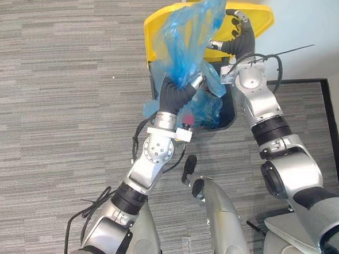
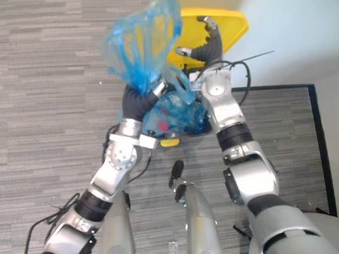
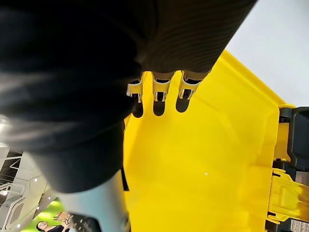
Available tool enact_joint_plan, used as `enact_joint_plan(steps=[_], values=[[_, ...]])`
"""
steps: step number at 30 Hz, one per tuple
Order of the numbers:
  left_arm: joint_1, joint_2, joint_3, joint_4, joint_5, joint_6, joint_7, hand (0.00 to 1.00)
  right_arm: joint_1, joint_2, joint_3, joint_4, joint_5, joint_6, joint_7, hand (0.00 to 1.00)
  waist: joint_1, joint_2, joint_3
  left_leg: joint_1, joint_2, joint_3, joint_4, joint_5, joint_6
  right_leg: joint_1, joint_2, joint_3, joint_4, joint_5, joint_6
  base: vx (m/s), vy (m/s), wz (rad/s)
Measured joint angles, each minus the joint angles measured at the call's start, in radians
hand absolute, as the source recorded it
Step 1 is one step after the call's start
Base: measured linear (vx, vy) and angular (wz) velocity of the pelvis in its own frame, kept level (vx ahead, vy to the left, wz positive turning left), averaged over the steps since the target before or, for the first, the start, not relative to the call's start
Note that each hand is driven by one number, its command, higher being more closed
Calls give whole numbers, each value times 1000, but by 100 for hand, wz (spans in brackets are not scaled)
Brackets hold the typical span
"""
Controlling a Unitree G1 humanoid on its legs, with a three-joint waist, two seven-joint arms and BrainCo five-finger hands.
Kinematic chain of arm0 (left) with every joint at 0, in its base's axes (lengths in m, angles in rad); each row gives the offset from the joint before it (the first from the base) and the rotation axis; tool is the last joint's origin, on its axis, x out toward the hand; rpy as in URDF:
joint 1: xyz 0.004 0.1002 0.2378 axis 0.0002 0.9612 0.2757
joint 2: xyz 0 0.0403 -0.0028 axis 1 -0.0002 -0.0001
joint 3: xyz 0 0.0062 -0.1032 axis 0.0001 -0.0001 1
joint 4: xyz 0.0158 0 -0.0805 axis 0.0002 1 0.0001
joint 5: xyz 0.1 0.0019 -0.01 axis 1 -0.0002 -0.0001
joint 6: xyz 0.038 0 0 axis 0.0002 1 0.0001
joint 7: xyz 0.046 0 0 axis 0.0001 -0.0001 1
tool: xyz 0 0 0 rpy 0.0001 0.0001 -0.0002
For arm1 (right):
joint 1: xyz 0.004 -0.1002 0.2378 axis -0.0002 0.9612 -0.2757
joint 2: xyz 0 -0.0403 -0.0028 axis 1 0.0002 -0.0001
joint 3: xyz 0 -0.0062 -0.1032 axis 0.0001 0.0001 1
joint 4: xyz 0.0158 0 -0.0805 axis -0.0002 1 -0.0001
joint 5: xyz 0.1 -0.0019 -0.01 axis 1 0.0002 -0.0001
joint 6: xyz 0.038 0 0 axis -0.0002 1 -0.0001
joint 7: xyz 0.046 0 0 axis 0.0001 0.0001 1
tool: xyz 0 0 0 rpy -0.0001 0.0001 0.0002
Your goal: Gather rubbish on tea table into small bin, then transfer packed bag to large trash can.
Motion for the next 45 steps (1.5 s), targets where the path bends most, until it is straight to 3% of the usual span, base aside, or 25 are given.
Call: enact_joint_plan(steps=[11,18,22,28,37,38,45], values=[[-164,1,41,-18,7,4,56,100,21,31,30,2,-4,0,5,0,0,-5,-3,-3,2,28,-23,7,5,0,14,23,-49,18,19,-36,-2,-6],[-244,4,40,192,9,46,42,100,22,34,30,2,-5,0,5,0,-8,-11,-1,-13,3,29,-32,8,5,-4,16,22,-68,29,14,0,0,0],[-289,26,39,315,9,75,7,100,22,51,30,2,-5,2,5,0,-19,-45,-1,-45,5,32,-21,7,5,-40,17,22,-70,43,11,5,8,-3],[-323,37,62,469,8,110,-30,100,17,68,29,2,-6,11,4,0,-46,-51,1,-98,19,42,23,-1,18,-76,21,24,-65,49,14,-20,8,-3],[-428,33,103,573,68,84,-52,100,-66,69,27,3,-6,23,2,0,-50,-64,18,-191,32,51,115,-36,47,-150,30,46,-55,72,37,-94,-1,-10],[-437,21,116,587,89,78,-52,0,-81,68,26,3,-6,24,0,0,-50,-65,19,-210,33,49,127,-38,49,-163,30,48,-55,79,42,-125,-18,-8],[-443,-13,149,627,167,58,-50,0,-102,69,26,5,-6,24,-5,0,-47,-64,34,-249,35,50,151,-40,53,-190,31,57,-65,101,43,-86,-39,-3]])
